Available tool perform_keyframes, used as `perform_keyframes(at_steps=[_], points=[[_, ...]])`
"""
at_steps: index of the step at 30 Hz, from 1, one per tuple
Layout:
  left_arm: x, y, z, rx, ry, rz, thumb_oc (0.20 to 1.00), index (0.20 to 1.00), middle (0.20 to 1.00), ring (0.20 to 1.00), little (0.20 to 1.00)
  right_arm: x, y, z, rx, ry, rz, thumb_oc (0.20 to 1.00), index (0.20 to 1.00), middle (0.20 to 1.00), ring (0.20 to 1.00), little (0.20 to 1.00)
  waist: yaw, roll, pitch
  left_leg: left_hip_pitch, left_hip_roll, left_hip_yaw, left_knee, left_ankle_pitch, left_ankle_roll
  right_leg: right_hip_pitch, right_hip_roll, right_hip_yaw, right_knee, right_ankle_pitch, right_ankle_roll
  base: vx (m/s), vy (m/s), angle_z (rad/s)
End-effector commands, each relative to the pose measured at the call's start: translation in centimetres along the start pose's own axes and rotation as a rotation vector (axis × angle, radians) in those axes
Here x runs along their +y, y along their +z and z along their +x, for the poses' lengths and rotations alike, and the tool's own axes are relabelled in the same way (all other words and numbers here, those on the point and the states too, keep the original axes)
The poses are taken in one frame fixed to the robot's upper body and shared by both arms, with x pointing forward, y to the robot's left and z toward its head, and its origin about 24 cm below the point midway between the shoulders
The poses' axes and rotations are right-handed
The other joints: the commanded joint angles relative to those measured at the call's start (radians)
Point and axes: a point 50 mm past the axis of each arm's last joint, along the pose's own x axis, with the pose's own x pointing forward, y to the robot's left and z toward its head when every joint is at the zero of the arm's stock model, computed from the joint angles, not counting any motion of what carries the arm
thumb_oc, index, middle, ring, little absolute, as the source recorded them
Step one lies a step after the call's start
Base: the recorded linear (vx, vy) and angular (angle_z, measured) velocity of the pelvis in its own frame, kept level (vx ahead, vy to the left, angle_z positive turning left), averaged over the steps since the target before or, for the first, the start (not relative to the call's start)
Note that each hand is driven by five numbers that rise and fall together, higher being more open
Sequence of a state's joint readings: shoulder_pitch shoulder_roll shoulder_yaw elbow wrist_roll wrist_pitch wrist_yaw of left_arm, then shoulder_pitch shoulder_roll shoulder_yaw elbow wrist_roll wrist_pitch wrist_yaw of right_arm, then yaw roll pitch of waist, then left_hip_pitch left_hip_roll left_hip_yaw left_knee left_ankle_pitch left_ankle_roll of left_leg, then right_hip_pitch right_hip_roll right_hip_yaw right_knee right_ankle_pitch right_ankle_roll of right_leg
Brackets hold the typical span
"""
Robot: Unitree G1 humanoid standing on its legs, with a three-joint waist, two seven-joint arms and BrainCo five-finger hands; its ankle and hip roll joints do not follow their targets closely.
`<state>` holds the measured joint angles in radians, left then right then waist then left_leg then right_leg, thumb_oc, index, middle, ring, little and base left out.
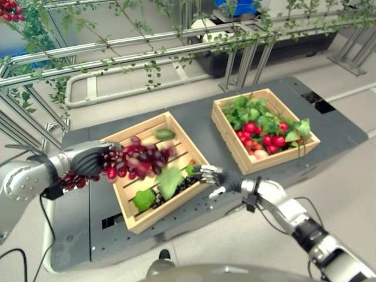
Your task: Pick up the fruits from the basket on one side to the basket on the other side
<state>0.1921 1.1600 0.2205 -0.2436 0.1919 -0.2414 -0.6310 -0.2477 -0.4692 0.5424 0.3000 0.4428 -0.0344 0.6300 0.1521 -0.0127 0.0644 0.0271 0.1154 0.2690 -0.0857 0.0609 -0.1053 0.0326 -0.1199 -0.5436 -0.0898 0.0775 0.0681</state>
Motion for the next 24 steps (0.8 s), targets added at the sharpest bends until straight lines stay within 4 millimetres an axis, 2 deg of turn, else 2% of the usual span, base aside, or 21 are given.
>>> perform_keyframes(at_steps=[1,8,12,16,20,24], points=[[3.0,0.5,-0.5,-0.003,0.056,0.140,0.200,0.200,0.200,0.200,0.200,1.3,1.8,1.5,-0.070,0.101,-0.057,1.000,1.000,1.000,1.000,1.000,-0.020,-0.024,-0.054,-0.026,-0.038,0.008,0.068,-0.085,0.035,0.006,-0.051,-0.005,0.059,-0.081,0.058,0.00,0.000,0.00],[3.2,1.1,-0.8,-0.022,0.062,0.157,0.200,0.200,0.200,0.200,0.200,1.8,1.7,2.0,-0.071,0.124,-0.044,1.000,1.000,1.000,1.000,1.000,-0.020,-0.029,-0.066,-0.025,-0.037,0.011,0.063,-0.084,0.033,0.005,-0.046,0.000,0.052,-0.081,0.056,0.00,0.000,0.00],[3.4,1.7,-1.0,-0.023,0.050,0.225,0.200,0.200,0.200,0.200,0.200,2.0,1.7,2.4,-0.072,0.139,-0.047,1.000,1.000,1.000,1.000,1.000,-0.021,-0.032,-0.070,-0.024,-0.036,0.011,0.059,-0.083,0.032,0.008,-0.044,0.000,0.048,-0.083,0.055,0.00,0.000,0.00],[2.9,2.3,-0.8,-0.015,-0.028,0.391,0.200,0.200,0.200,0.200,0.200,2.3,2.2,3.0,-0.077,0.161,-0.064,1.000,1.000,1.000,1.000,1.000,-0.023,-0.031,-0.072,-0.021,-0.035,0.012,0.057,-0.085,0.032,0.007,-0.043,0.003,0.047,-0.084,0.054,0.00,0.000,0.00],[1.9,3.0,-0.2,-0.059,-0.109,0.421,0.200,0.200,0.200,0.200,0.200,2.4,2.9,3.4,-0.099,0.173,-0.076,1.000,1.000,1.000,1.000,1.000,-0.033,-0.027,-0.071,-0.019,-0.037,0.014,0.055,-0.086,0.033,0.008,-0.043,0.005,0.046,-0.083,0.056,0.00,0.000,0.00],[2.7,3.7,-0.4,-0.077,-0.094,0.432,0.200,0.200,0.200,0.200,0.200,2.1,2.6,3.2,-0.086,0.156,-0.074,1.000,1.000,1.000,1.000,1.000,-0.030,-0.028,-0.075,-0.017,-0.037,0.012,0.054,-0.087,0.034,0.010,-0.043,0.005,0.044,-0.081,0.057,0.00,0.000,0.00]])
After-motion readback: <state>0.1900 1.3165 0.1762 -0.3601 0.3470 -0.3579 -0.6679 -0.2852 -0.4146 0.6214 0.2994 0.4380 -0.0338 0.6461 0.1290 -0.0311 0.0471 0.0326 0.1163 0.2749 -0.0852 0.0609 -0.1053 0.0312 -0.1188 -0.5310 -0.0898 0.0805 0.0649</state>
